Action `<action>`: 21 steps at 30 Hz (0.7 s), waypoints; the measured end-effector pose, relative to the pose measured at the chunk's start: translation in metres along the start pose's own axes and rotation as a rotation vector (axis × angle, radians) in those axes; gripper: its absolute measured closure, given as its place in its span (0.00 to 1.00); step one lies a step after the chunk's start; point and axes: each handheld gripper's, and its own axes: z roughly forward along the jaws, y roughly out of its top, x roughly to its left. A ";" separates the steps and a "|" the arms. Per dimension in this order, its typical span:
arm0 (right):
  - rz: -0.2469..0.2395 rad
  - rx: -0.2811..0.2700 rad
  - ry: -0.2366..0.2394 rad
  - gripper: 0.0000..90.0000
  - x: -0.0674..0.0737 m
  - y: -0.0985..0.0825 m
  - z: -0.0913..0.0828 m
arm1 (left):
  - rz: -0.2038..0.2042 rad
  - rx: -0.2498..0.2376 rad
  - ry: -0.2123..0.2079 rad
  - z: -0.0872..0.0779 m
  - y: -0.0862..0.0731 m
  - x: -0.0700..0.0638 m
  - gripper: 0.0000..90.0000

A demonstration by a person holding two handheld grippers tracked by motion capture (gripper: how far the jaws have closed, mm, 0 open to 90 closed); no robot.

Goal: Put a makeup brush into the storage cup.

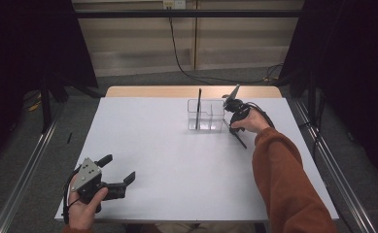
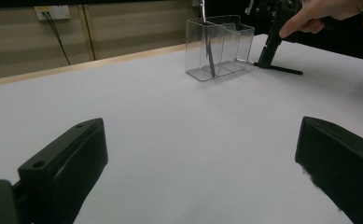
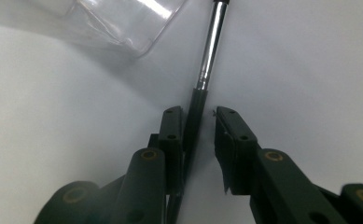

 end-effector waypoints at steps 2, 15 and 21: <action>0.003 0.005 -0.003 0.83 0.000 0.000 0.000 | 0.000 0.000 0.000 0.000 0.000 0.000 0.03; 0.025 0.014 -0.010 0.94 0.000 0.001 0.000 | 0.004 0.000 0.000 0.000 0.000 0.000 0.03; 0.029 0.014 -0.012 0.94 0.000 0.001 0.000 | 0.002 0.001 0.002 0.000 0.000 0.000 0.03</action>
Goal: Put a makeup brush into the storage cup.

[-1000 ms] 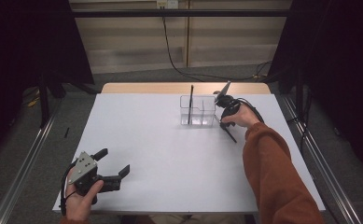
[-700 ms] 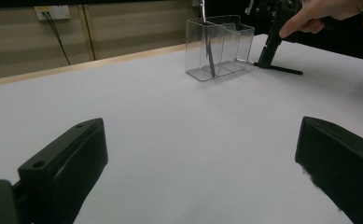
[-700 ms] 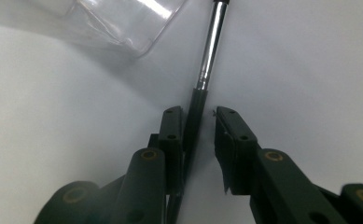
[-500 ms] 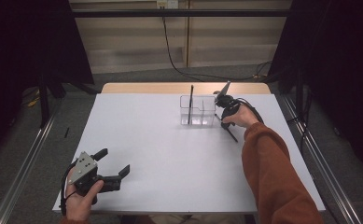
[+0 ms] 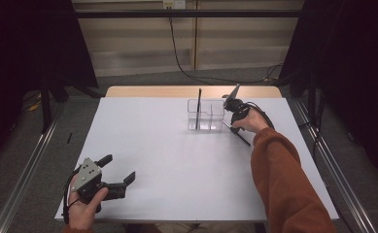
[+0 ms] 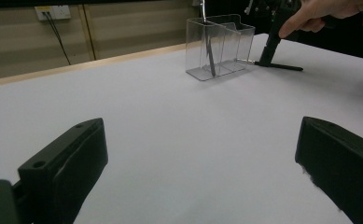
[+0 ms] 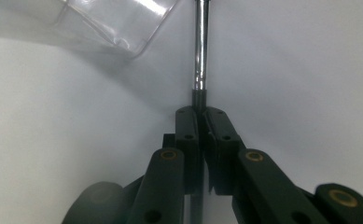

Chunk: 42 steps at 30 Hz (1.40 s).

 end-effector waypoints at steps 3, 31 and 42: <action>-0.001 0.000 -0.002 0.94 0.000 0.000 0.000 | 0.000 0.000 0.000 0.000 0.000 0.000 0.03; 0.073 -0.173 0.013 0.94 -0.011 -0.024 -0.025 | 0.002 -0.002 0.004 0.000 0.000 0.000 0.03; 0.108 -0.249 0.024 0.94 -0.013 -0.034 -0.028 | 0.001 -0.001 0.004 0.000 0.000 0.000 0.03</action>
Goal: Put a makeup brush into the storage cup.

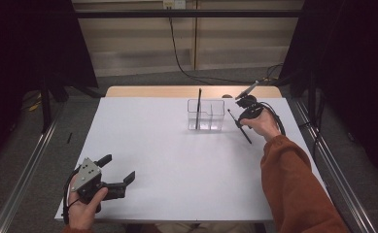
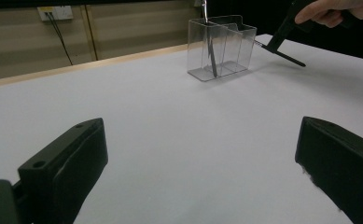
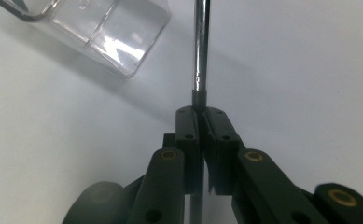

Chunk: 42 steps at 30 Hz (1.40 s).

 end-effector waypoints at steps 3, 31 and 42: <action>0.005 -0.028 0.008 0.94 -0.001 -0.003 -0.003 | -0.004 0.000 0.000 0.000 0.000 0.000 0.03; 0.035 -0.289 0.029 0.94 -0.002 -0.033 -0.021 | -0.005 0.000 0.002 0.000 0.000 0.000 0.03; 0.076 -0.422 0.048 0.94 -0.003 -0.045 -0.023 | -0.004 -0.001 0.004 0.000 0.000 0.000 0.03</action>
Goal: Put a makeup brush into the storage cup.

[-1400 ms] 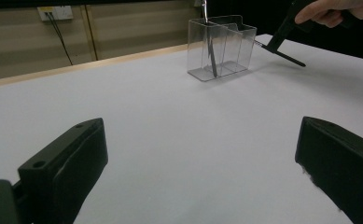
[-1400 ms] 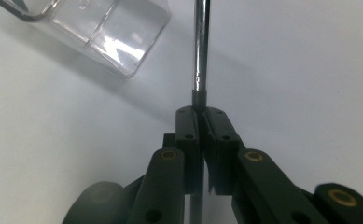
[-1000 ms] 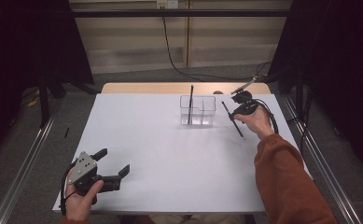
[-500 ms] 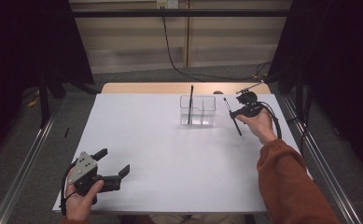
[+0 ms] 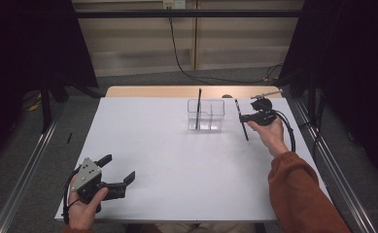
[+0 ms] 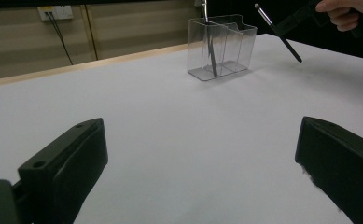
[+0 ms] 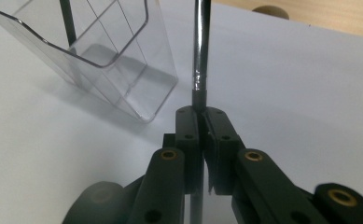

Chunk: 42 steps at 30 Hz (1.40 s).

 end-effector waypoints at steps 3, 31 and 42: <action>0.007 -0.049 0.008 0.94 0.000 -0.003 -0.003 | -0.002 0.001 0.000 0.000 0.000 0.000 0.03; -0.008 -0.354 0.103 0.94 0.004 -0.019 -0.015 | -0.002 0.000 0.012 -0.001 0.000 0.001 0.03; 0.017 -0.434 0.136 0.94 0.001 -0.022 -0.021 | -0.002 0.001 0.010 -0.001 0.000 0.001 0.03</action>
